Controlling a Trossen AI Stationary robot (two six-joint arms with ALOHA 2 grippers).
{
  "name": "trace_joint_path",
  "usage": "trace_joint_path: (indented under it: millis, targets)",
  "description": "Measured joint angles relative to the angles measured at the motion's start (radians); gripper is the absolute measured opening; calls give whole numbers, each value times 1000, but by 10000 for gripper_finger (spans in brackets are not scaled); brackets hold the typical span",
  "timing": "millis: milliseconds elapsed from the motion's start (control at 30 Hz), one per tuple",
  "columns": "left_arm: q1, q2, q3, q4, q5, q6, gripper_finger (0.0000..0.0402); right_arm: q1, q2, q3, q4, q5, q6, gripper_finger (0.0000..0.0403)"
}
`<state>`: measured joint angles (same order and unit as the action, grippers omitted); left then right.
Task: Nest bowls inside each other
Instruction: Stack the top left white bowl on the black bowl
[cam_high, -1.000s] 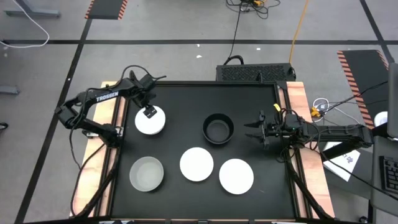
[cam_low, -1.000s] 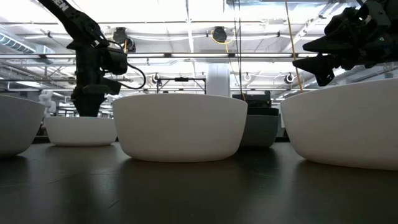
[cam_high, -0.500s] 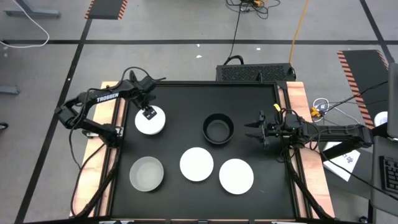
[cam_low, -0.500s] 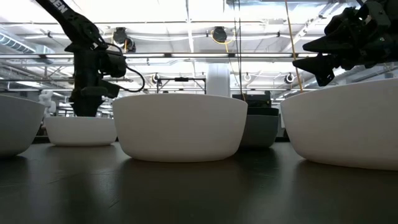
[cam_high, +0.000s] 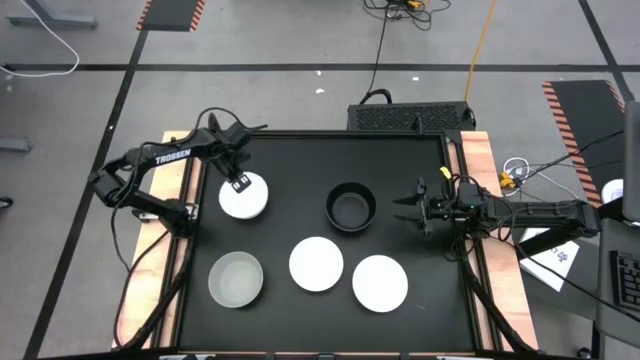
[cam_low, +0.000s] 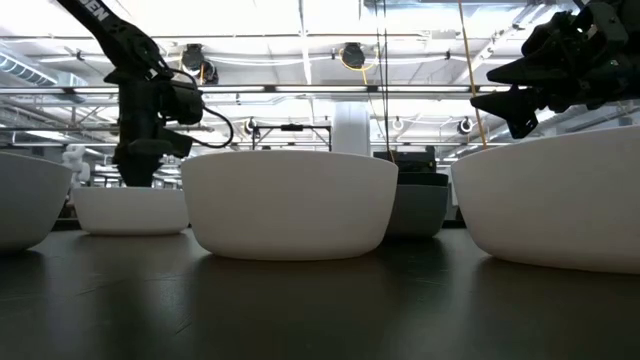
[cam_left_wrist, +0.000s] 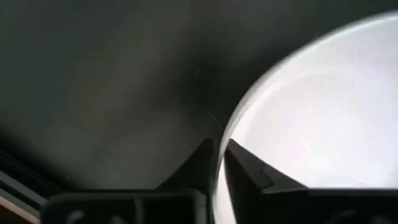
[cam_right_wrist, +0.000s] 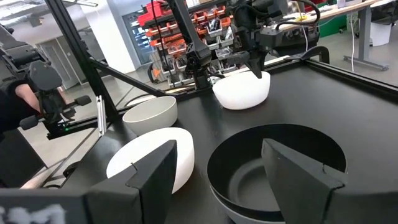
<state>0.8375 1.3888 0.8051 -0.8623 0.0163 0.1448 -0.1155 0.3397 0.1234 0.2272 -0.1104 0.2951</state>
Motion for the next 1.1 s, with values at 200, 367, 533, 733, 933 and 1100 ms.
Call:
trace_joint_path:
  millis: [200, 367, 533, 733, 933, 1100]
  targets:
    - [0, -1, 1, 5, 5, 19, 6, 0, 0, 0, 0, 0, 0, 228]
    - [0, -1, 5, 16, 10, 30, 4, 0, 0, 0, 0, 0, 0, 228]
    - [0, -33, 34, 22, 47, 45, 3, 0, 0, 0, 0, 0, 0, 228]
    - [0, -142, 45, 50, 89, 52, 2, 0, 0, 0, 0, 0, 3, 228]
    - [-1, -296, 46, 114, 187, 28, 1, 0, 0, 0, 0, 0, 7, 228]
    - [-25, -410, 46, 128, 203, 6, 1, 0, 0, 0, 4, 0, 7, 228]
